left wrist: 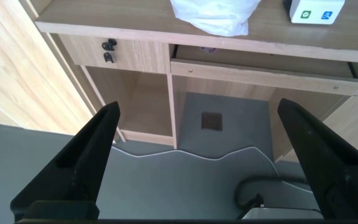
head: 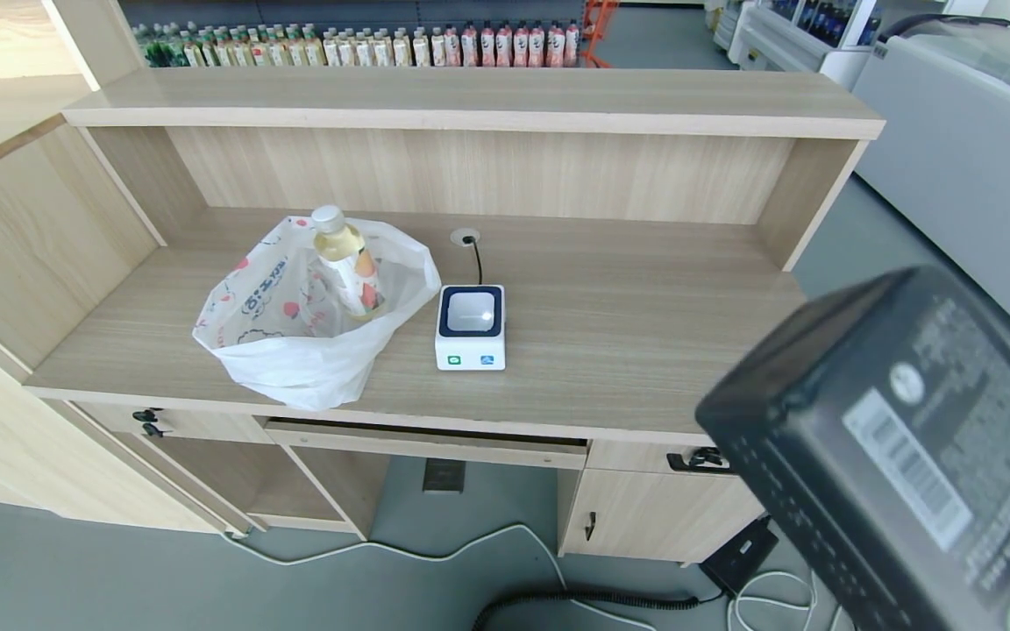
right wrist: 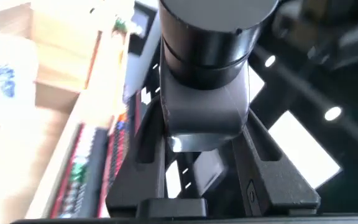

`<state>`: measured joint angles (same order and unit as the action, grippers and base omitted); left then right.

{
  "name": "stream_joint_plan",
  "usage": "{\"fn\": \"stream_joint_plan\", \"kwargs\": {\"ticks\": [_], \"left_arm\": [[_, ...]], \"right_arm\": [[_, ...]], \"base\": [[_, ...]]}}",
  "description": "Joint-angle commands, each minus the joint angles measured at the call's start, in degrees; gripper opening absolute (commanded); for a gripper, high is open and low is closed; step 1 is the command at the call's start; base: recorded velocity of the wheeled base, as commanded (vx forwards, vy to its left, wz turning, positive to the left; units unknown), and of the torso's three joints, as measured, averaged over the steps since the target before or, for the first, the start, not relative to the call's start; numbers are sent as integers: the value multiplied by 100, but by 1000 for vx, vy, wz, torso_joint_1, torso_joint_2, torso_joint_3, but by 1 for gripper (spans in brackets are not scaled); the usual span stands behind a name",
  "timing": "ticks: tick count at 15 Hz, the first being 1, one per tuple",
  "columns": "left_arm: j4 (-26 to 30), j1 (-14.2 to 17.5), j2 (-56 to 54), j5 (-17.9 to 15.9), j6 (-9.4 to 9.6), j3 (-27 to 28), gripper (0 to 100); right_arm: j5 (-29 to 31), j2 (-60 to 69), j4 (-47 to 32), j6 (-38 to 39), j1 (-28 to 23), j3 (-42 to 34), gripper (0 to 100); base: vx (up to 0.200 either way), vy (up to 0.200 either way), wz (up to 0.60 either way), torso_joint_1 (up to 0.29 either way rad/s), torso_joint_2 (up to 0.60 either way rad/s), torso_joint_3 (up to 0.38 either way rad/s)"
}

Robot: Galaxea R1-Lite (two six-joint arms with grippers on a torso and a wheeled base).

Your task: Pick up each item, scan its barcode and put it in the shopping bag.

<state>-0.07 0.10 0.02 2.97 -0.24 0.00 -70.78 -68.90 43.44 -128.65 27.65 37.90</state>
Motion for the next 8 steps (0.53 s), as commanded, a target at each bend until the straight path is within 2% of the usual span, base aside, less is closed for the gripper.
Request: {"fn": "stream_joint_plan", "kwargs": {"ticks": [1,2,3,4,5,6,7,8], "left_arm": [[-1,-1,-2,1,-2,0,100],[-1,-1,-2,1,-2,0,100],[-1,-1,-2,1,-2,0,100],[-1,-1,-2,1,-2,0,100],[-1,-1,-2,1,-2,0,100],[-1,-1,-2,1,-2,0,100],[-1,-1,-2,1,-2,0,100],[-1,-1,-2,1,-2,0,100]], "right_arm": [[1646,-185,-2,1993,-1051,534,0],[2885,-115,-107,3557,-1253,306,0],[3843,-141,-301,4884,-1306,130,0],[4169,-159,-538,5833,-1473,86,0],[4134,-159,-740,6352,-2027,7,0],[3949,-71,-863,6414,-2791,-318,0],[3729,-9,-942,6554,-3090,-450,0],[3712,-9,-1118,7424,-3222,-389,0]], "base": [[0,0,0,0,0,0],[0,0,0,0,0,0],[0,0,0,0,0,0],[0,0,0,0,0,0],[0,0,0,0,0,0],[0,0,0,0,0,0],[0,0,0,0,0,0],[0,0,0,0,0,0]]}}
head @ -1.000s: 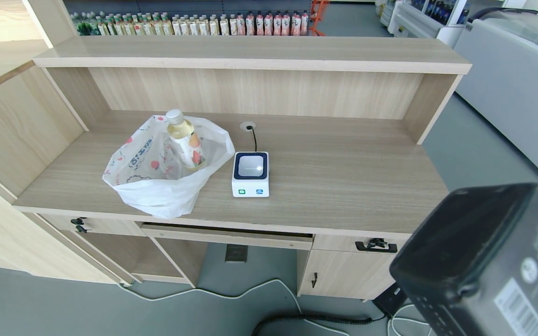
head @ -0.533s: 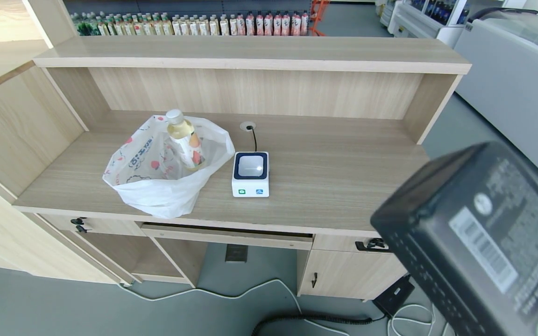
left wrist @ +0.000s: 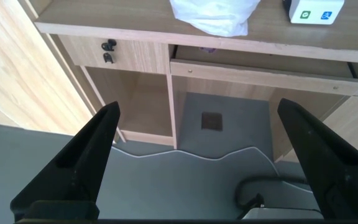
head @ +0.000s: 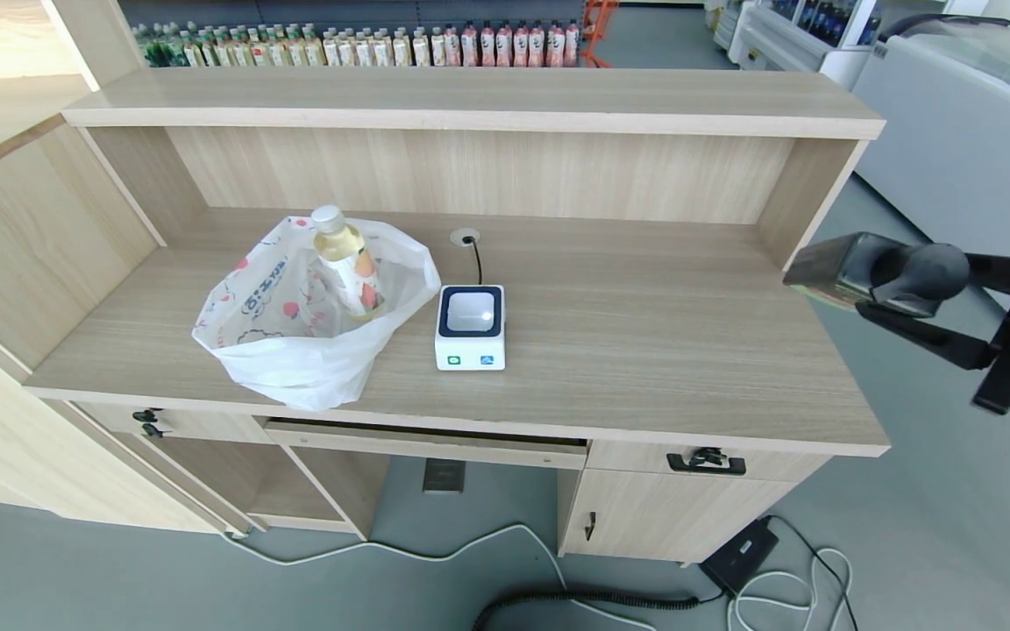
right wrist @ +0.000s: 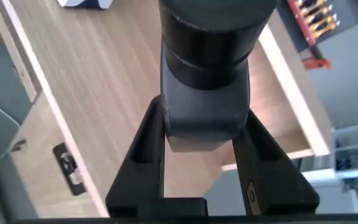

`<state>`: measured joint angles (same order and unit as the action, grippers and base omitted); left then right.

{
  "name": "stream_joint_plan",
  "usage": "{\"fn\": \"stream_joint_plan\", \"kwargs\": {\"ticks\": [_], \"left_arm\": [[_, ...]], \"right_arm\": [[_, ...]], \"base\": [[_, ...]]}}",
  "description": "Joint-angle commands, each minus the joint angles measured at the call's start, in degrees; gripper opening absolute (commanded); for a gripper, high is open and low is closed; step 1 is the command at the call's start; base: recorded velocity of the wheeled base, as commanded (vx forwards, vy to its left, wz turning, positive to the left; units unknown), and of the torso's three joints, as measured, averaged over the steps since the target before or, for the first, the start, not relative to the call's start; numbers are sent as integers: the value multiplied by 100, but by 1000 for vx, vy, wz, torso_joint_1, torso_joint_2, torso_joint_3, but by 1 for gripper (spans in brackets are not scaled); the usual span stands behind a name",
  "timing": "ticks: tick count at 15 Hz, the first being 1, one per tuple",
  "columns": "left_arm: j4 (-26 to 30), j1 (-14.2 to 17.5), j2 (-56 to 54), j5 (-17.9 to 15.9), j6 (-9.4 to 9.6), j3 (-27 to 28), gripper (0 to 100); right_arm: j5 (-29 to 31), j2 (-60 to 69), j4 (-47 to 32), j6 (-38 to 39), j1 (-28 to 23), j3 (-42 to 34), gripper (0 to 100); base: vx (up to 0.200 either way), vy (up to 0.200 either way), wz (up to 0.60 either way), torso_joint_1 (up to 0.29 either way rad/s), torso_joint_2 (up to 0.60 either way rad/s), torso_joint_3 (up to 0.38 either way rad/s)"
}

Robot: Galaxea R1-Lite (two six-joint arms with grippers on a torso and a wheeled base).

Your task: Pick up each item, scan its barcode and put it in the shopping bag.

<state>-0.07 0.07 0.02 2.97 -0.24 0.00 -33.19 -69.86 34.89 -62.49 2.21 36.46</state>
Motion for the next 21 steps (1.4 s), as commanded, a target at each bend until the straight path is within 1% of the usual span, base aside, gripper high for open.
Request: {"fn": "stream_joint_plan", "kwargs": {"ticks": [1,2,3,5,6,7,8,9,12,14,20,21], "left_arm": [[-1,1,-2,1,-2,0,100],[-1,1,-2,1,-2,0,100],[-1,1,-2,1,-2,0,100],[-1,1,-2,1,-2,0,100],[-1,1,-2,1,-2,0,100],[-1,1,-2,1,-2,0,100],[-1,1,-2,1,-2,0,100],[-1,1,-2,1,-2,0,100],[-1,1,-2,1,-2,0,100],[-1,1,-2,1,-2,0,100],[-1,1,-2,1,24,0,100],[-1,1,-2,1,24,0,100]], "right_arm": [[-47,87,-290,1265,-695,-201,0],[164,34,-351,2821,-695,-25,0],[569,-62,-430,3823,-660,63,0],[718,-247,-422,5950,-300,326,0],[718,-326,-448,6469,-282,493,0],[727,-651,-457,7585,-282,950,0],[736,-880,-474,8323,-282,1302,0],[736,-1038,-580,8754,-282,1539,0],[700,-1205,-773,8947,-256,1689,0],[700,-1231,-773,9009,-124,1645,0],[692,-1091,-782,9061,-89,1557,0],[683,-1012,-782,9061,-89,1443,0]], "base": [[0,0,0,0,0,0],[0,0,0,0,0,0],[0,0,0,0,0,0],[0,0,0,0,0,0],[0,0,0,0,0,0],[0,0,0,0,0,0],[0,0,0,0,0,0],[0,0,0,0,0,0],[0,0,0,0,0,0],[0,0,0,0,0,0],[0,0,0,0,0,0],[0,0,0,0,0,0]]}}
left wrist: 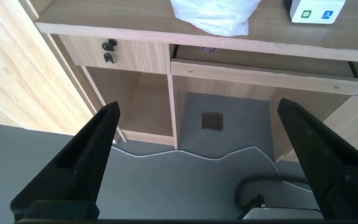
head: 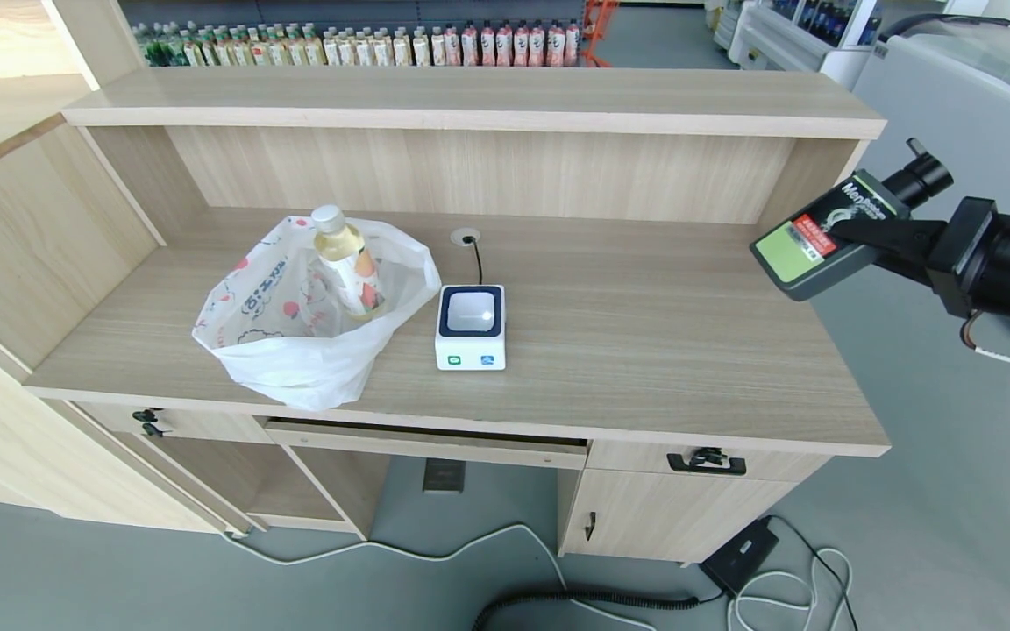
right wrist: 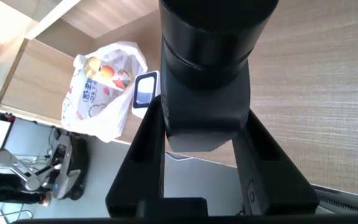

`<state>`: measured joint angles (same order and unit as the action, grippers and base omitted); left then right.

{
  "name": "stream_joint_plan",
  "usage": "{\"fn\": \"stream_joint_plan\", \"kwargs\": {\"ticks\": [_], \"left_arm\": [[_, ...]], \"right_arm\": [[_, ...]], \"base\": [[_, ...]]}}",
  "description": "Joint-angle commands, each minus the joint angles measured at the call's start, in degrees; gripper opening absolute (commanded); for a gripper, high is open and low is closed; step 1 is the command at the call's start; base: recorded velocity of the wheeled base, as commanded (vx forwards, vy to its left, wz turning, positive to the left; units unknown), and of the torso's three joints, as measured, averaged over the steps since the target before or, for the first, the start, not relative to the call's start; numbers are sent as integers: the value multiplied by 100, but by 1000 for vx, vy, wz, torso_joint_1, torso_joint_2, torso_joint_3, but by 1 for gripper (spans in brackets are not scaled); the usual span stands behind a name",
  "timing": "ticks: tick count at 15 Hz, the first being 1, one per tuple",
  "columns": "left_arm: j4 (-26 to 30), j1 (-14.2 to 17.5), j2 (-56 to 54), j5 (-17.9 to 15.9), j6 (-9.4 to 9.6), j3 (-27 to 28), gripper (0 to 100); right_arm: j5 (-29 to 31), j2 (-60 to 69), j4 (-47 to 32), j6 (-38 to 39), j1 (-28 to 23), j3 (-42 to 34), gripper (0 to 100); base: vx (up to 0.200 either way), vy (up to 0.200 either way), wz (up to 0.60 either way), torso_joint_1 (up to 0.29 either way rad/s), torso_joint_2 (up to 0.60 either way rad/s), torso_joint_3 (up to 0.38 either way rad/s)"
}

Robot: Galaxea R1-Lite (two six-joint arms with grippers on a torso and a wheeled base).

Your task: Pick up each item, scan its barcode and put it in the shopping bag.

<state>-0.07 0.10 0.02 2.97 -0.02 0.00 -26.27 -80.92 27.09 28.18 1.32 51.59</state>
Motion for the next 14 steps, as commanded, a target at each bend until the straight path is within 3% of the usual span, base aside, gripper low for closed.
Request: {"fn": "stream_joint_plan", "kwargs": {"ticks": [1,4,14], "left_arm": [[-1,-1,-2,1,-6,0,100],[-1,-1,-2,1,-6,0,100],[-1,-1,-2,1,20,0,100]], "right_arm": [[-10,138,-2,-15,0,-141,0],[-10,217,16,-15,9,-299,0],[-89,-20,42,-103,211,0,0]], "base": [[0,0,0,0,0,0],[0,0,0,0,0,0],[0,200,0,1,4,2]]}}
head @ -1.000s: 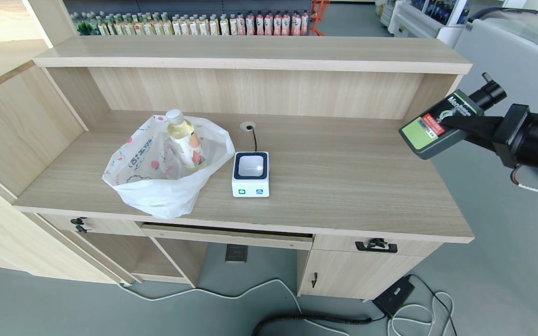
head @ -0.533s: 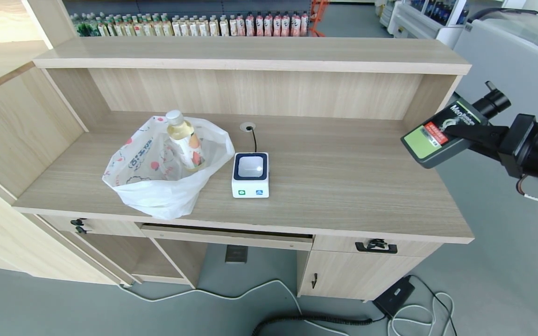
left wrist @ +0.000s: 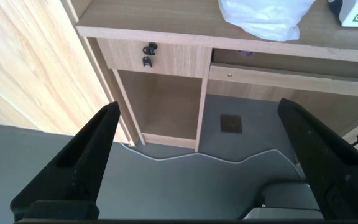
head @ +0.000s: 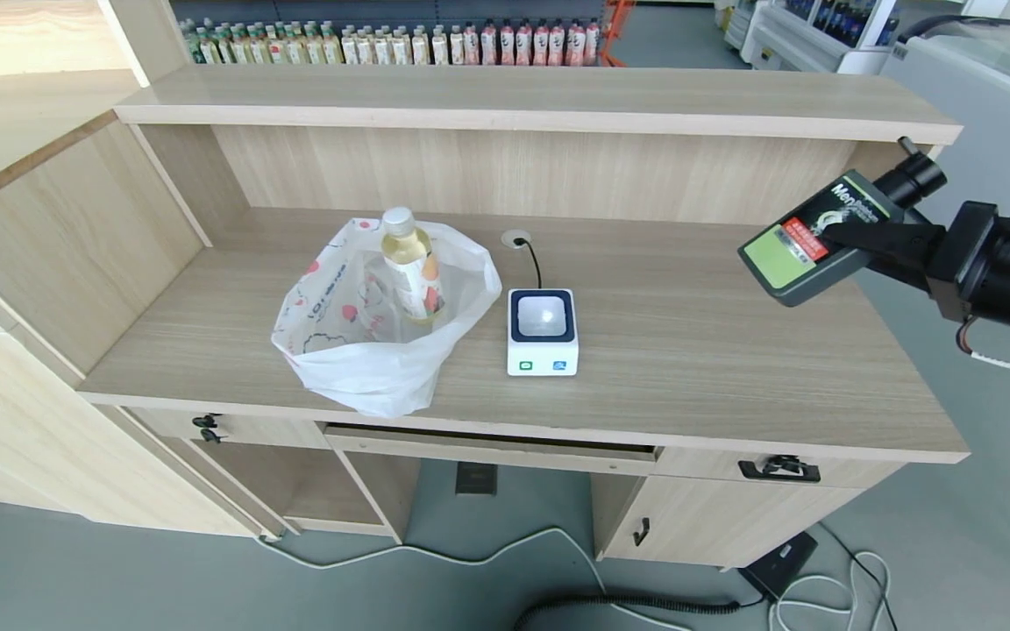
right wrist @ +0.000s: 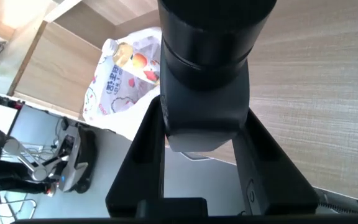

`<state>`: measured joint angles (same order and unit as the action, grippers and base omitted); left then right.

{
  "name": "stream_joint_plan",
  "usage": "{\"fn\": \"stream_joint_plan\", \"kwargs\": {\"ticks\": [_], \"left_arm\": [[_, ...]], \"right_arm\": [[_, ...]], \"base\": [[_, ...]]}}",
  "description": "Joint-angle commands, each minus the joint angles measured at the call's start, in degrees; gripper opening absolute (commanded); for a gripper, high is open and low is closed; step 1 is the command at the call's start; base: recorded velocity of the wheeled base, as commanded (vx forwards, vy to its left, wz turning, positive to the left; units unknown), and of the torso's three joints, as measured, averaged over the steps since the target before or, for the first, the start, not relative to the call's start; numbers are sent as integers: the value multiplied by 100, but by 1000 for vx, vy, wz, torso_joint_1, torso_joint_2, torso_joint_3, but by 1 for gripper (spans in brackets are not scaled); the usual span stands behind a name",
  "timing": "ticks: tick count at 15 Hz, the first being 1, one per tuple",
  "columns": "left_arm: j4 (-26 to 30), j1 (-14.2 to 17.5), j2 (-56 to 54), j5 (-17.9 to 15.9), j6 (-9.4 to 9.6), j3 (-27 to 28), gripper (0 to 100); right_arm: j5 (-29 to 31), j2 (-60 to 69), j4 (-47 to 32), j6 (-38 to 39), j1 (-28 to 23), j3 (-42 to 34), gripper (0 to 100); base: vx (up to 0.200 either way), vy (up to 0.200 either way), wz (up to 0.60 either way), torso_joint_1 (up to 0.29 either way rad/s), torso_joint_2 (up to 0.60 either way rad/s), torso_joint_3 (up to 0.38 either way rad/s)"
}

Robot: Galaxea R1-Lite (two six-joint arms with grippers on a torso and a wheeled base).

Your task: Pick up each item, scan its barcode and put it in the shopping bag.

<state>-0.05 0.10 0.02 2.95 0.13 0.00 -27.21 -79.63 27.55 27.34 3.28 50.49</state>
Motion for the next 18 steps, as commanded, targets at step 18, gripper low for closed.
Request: {"fn": "stream_joint_plan", "kwargs": {"ticks": [18], "left_arm": [[-4,-1,-2,4,4,0,100]], "right_arm": [[409,-2821,365,-713,797,1912,0]], "base": [[0,67,0,0,1,1]]}}
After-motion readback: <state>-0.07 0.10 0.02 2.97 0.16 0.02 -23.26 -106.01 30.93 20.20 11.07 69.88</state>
